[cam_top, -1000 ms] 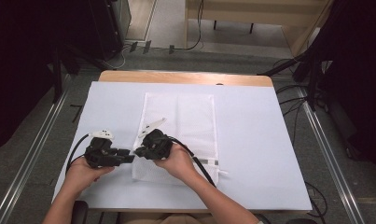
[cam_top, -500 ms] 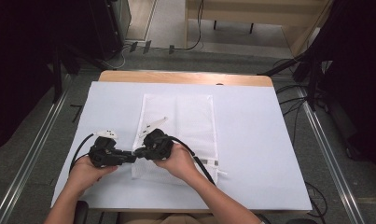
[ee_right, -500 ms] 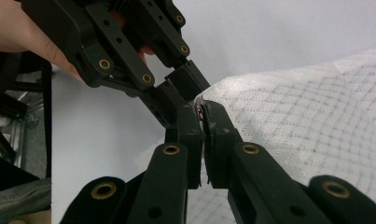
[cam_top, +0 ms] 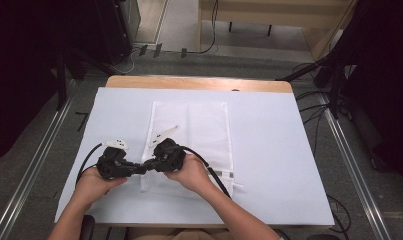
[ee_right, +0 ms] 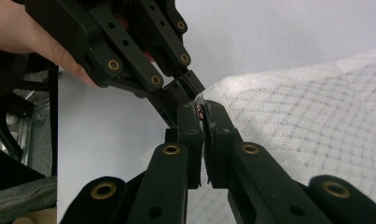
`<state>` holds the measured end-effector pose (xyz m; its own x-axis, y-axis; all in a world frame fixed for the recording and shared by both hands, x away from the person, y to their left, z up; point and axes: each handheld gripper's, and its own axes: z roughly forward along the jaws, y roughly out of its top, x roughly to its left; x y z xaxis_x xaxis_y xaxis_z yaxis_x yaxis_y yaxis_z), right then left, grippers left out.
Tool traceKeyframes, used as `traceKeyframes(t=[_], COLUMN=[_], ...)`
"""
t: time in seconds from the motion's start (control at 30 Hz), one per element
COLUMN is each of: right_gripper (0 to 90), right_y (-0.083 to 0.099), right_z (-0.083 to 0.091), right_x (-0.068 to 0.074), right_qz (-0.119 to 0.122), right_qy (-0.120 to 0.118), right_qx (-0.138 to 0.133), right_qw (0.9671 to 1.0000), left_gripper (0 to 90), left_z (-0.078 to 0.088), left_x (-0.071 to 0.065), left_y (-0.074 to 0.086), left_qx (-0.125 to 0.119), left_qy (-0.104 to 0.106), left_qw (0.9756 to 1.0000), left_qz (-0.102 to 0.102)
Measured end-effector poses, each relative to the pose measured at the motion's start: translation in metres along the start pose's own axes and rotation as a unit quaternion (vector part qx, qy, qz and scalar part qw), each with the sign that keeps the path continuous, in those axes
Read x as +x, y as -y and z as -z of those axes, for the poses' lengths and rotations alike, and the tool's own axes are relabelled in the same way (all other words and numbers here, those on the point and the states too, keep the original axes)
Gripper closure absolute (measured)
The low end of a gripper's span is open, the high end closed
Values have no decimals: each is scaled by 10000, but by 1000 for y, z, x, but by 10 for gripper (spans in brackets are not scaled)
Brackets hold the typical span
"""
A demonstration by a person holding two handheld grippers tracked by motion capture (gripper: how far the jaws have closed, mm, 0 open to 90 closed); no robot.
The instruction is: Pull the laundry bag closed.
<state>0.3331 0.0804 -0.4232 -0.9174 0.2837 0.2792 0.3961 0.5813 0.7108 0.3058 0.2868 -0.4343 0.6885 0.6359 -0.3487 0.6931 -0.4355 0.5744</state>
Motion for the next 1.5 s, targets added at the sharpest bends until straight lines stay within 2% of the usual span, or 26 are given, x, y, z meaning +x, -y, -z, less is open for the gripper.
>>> traceKeyframes(t=[0.23,0.37,0.63,0.8,0.9,1.03,1.2,1.3,1.5], right_gripper=[882,883,885,885,885,884,884,884,884], right_y=[2,4,8,11,15,21,24,27,32], right_z=[-1,-3,-5,-5,-3,2,4,8,14], right_x=[-2,-6,-8,-9,-12,-19,-19,-20,-24], right_qz=[2,-112,-89,-78,-68,-166,-158,-86,-119], right_qy=[22,37,72,89,163,122,103,152,172], right_qx=[2,-17,-31,-32,5,-5,-67,1,21], right_qw=[10000,9999,9999,9999,9998,9998,9998,9998,9998], left_gripper=[877,882,890,890,890,889,888,888,887], left_z=[0,0,2,2,4,5,5,6,5], left_x=[1,1,0,0,2,3,3,4,4], left_y=[-1,-2,-2,-2,-1,0,1,1,2], left_qx=[83,92,126,186,126,85,67,68,51], left_qy=[65,130,20,28,40,117,93,106,135], left_qw=[9999,9997,9998,9998,9998,9998,9998,9998,9997], left_qz=[123,173,139,110,166,159,136,161,177])
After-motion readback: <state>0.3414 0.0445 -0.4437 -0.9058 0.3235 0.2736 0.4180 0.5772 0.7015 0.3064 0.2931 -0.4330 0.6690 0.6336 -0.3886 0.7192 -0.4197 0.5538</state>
